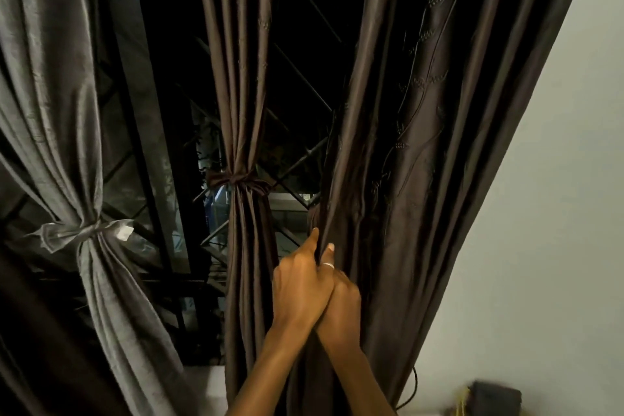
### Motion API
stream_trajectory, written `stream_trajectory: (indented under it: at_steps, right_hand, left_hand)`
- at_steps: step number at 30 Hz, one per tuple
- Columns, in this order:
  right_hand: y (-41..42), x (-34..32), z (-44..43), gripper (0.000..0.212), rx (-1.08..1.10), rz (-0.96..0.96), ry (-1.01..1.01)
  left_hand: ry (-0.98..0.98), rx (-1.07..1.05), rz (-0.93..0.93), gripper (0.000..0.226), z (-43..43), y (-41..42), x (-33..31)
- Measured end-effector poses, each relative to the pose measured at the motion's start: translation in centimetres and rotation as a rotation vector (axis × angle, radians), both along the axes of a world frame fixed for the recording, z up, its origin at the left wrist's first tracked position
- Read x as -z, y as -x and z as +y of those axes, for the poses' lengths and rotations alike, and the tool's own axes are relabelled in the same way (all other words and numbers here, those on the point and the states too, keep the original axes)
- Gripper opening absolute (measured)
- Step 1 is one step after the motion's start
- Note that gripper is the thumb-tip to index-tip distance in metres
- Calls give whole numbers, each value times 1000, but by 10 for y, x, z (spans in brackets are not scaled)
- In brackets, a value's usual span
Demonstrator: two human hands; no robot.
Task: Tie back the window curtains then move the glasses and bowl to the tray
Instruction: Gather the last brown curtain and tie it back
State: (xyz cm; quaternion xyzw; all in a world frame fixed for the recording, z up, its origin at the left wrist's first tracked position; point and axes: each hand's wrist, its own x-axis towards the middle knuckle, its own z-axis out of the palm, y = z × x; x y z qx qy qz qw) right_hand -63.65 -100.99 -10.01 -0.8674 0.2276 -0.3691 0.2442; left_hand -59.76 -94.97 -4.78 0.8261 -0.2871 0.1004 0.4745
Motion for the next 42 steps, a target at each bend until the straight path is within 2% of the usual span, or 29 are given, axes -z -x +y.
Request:
stream_trajectory:
  at_steps: [2,6,9,13,18,21,23,24,25,27,31,33,35,38,40,42]
  right_hand:
    - [0,0,-1,4,-37,11,2]
    - [-2,2,-3,19,-97,-44,-70]
    - [-2,3,-2,22,-110,-110,-49]
    - [-3,7,-3,30,-130,-95,-88]
    - [-6,6,-3,32,-167,-114,-27]
    - [-2,-2,-6,39,-238,-6,-53]
    - [6,-21,-9,31,-374,131,-123]
    - [13,-35,-11,20,-413,175,-133]
    - [19,-48,-14,13,-427,156,-129]
    - [35,-82,-21,40,-283,2,-50]
    - [65,-155,-30,33,112,-538,267]
    - [70,-177,-38,38,241,-656,353]
    - [67,-184,-44,55,322,-668,325]
    - [58,-170,-51,73,370,-574,195]
    - [52,-146,-53,69,336,-529,27]
    - [49,-119,-53,55,267,-507,-130]
  left_hand:
    - [-17,-27,13,57,0,-1,-1]
    - [-65,-122,-70,60,-3,-2,-8]
    - [-129,-156,-148,59,-1,-3,-13]
    - [-131,-194,-143,74,1,-5,-18]
    - [-170,-206,-181,49,-1,-9,-31]
    - [-168,-152,-174,43,1,-13,-29]
    - [-138,-122,-175,43,3,-17,-27]
    - [-123,-115,-176,44,4,-19,-27]
    - [-114,-110,-178,45,6,-23,-26]
    - [-105,-104,-190,49,10,-28,-24]
    - [-43,-123,-178,67,14,-26,-20]
    - [-26,-120,-173,69,17,-25,-19]
    - [-29,-104,-176,67,18,-25,-19]
    - [-28,-84,-175,62,19,-24,-19]
    - [-20,-69,-175,63,19,-22,-19]
    - [-26,-53,-176,63,19,-21,-18]
